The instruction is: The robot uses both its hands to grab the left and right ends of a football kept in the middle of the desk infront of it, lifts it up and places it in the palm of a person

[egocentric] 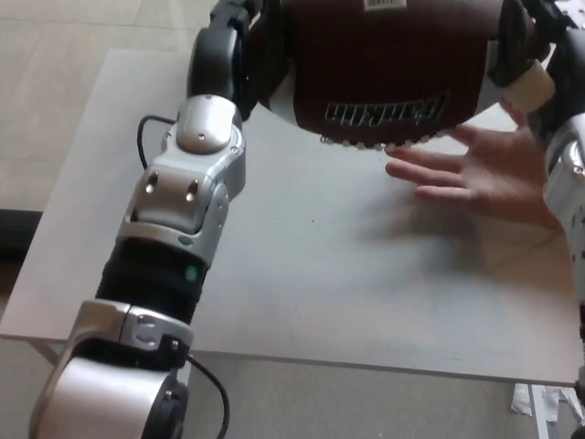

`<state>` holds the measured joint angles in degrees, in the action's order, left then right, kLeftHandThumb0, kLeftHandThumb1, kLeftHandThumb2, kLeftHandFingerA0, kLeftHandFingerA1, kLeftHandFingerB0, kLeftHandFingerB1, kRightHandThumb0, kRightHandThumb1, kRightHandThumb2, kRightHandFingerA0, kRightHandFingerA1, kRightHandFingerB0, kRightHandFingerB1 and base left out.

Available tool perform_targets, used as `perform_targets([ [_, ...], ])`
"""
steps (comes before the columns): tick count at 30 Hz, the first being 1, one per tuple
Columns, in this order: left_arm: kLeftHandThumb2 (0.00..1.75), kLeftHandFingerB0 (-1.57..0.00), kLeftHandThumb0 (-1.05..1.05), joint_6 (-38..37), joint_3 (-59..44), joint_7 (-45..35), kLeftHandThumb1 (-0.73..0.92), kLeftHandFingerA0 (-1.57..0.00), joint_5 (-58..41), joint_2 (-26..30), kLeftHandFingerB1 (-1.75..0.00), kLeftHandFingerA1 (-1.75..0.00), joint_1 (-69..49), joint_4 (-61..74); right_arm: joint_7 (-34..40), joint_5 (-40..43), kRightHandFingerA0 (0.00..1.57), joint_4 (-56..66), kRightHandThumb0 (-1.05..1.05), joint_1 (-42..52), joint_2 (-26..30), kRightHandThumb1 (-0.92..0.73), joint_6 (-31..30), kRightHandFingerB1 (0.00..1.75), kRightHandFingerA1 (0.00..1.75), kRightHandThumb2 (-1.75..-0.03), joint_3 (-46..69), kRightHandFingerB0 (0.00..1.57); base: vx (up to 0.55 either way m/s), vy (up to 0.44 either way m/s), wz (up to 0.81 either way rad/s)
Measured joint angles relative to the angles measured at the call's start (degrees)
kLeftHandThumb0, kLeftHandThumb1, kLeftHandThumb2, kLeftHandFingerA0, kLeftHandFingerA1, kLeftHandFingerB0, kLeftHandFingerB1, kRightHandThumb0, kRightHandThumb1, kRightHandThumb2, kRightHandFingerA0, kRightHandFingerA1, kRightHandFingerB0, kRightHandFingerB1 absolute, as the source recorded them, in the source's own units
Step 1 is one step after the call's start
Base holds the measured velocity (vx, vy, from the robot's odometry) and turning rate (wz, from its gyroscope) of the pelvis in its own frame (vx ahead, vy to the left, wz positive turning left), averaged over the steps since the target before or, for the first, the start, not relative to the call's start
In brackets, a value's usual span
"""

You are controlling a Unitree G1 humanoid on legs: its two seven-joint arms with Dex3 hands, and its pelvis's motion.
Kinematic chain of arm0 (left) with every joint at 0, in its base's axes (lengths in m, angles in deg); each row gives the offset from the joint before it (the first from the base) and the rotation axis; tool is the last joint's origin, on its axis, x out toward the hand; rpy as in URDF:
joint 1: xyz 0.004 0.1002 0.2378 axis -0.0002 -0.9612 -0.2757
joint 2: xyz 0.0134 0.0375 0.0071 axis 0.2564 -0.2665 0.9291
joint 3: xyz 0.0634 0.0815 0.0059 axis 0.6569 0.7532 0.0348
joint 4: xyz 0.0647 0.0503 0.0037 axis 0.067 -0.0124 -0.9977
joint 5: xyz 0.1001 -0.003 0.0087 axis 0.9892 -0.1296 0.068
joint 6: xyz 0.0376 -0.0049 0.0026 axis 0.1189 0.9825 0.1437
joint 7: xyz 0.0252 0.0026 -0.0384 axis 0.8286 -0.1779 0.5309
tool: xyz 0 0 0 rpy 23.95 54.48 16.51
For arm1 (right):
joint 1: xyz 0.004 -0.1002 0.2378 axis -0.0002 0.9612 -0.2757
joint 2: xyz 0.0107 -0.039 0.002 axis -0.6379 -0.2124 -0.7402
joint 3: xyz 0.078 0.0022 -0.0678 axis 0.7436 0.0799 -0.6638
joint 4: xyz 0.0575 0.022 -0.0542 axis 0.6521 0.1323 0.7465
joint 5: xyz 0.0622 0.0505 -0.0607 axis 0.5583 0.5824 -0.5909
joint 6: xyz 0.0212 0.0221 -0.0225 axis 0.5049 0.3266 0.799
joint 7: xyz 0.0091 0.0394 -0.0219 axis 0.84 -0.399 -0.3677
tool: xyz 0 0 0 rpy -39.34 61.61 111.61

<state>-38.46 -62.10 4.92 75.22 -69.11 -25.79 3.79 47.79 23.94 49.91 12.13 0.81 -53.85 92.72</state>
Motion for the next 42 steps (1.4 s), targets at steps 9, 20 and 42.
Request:
perform_targets([
  [9, 0.59, -0.2, -0.57, 0.8, -0.3, -2.6, 0.62, -0.52, 0.7, 2.0, -0.42, -0.73, 12.7, -13.9, 0.0, 1.8, 0.65, -7.9, -0.91, -10.0, -0.3, -0.82, -2.1, 0.39, 0.66, -0.65, 7.2, 0.48, 0.0, 0.0, 0.0],
  [20, 0.71, -0.57, -0.55, 0.8, 3.1, -6.2, 0.92, -0.58, 2.2, 1.7, -0.66, -0.96, 19.1, -26.6, 0.8, 3.9, 0.57, -11.6, -0.87, -11.8, -2.5, -0.85, -3.3, 0.39, 0.61, -0.65, 16.3, 0.47, 0.0, 0.0, 0.0],
  [42, 0.58, -0.45, -0.61, 0.0, 34.0, -11.7, 0.59, -0.5, 15.6, -1.1, -0.49, -0.73, 18.9, -38.6, 2.8, 11.2, 0.65, -10.5, -0.74, -1.1, -12.2, -0.84, 0.0, 0.42, 0.63, -0.65, 34.4, 0.59, 0.0, 0.0, 0.0],
])
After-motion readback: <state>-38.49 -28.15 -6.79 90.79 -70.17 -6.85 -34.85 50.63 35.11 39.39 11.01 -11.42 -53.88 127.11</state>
